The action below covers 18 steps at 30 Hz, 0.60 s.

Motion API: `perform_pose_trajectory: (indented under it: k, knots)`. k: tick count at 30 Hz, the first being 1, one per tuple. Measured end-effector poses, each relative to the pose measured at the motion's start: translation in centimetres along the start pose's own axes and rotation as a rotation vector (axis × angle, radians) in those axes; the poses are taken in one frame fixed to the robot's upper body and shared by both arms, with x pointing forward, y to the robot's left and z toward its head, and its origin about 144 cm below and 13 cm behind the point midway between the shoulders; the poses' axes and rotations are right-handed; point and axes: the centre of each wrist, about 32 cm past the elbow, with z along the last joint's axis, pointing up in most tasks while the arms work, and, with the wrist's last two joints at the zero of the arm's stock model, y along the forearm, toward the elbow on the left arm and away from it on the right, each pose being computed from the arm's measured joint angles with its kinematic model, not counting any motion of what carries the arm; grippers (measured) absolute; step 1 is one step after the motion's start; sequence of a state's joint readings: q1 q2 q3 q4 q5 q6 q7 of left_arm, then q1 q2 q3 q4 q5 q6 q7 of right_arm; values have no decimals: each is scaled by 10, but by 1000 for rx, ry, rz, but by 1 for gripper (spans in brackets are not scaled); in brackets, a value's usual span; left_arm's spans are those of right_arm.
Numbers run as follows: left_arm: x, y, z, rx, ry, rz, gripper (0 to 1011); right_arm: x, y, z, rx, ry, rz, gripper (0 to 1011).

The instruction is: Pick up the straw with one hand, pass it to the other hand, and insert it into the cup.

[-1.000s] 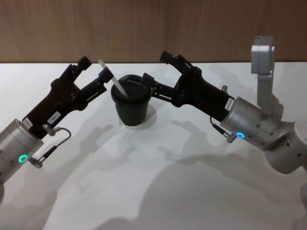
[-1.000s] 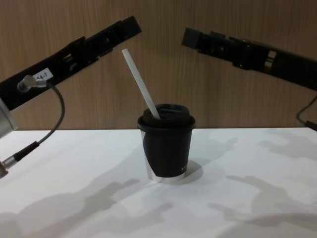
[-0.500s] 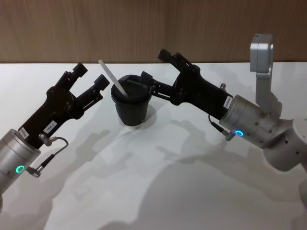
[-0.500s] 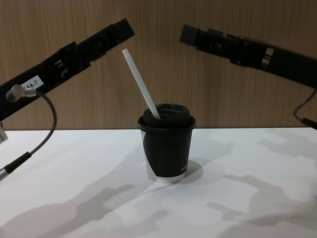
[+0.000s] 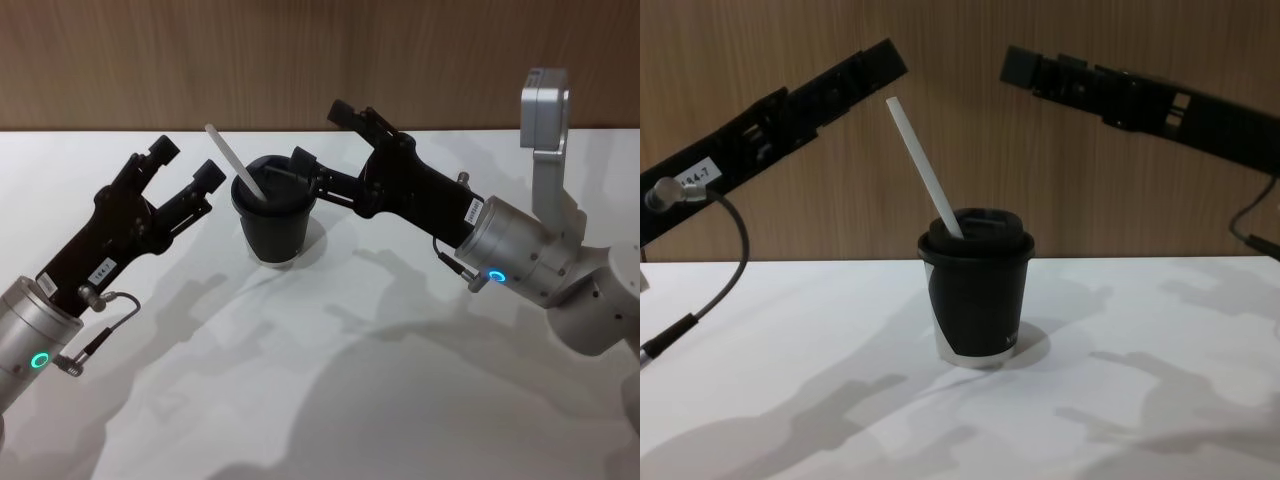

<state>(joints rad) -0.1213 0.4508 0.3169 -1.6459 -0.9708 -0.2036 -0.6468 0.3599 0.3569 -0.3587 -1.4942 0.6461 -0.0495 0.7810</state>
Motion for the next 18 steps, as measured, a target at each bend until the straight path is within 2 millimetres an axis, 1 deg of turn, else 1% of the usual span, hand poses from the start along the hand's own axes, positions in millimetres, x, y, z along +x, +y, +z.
perform_pose_trajectory:
  k: [18]
  knots:
    - [-1, 1, 0, -2, 0, 2, 1003, 0, 1, 0, 1, 0, 3, 1001]
